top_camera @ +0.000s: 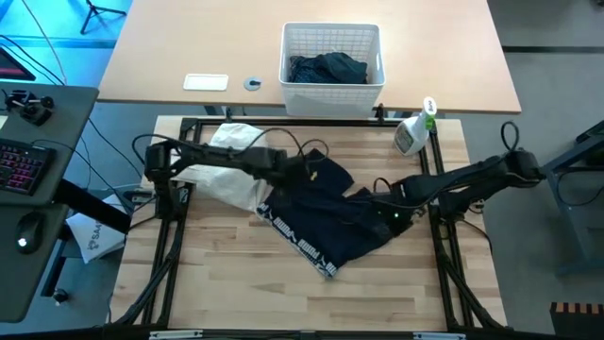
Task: Fold laundry
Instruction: Fold the blue underwear
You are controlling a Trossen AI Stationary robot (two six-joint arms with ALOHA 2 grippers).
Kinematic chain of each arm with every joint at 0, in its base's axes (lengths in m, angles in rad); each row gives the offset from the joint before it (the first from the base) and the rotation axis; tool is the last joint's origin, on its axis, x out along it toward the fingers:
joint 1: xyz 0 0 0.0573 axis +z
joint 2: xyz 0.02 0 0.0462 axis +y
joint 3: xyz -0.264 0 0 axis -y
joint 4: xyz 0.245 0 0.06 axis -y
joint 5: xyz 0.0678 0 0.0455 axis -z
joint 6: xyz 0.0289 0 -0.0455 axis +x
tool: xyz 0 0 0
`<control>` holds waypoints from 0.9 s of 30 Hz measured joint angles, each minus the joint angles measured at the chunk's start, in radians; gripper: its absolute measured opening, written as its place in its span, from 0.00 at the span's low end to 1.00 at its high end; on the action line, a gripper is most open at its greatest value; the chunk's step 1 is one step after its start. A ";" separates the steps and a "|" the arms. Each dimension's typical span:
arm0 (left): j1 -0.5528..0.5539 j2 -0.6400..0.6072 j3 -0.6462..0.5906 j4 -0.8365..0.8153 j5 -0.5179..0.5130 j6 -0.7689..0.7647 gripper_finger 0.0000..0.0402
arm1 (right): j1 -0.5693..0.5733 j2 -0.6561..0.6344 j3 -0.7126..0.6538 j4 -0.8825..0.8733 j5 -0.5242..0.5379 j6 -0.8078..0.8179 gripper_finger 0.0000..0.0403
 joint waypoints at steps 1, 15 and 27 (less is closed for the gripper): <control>0.005 -0.002 0.031 -0.025 0.003 0.011 0.06 | 0.001 0.000 0.031 0.001 0.022 -0.013 0.10; -0.111 -0.009 -0.039 0.048 0.440 -0.075 0.06 | -0.066 0.018 -0.229 0.554 0.231 -0.060 0.02; -0.117 0.021 -0.098 0.241 -0.099 0.286 0.06 | 0.303 0.013 -0.224 0.536 -0.065 0.295 0.00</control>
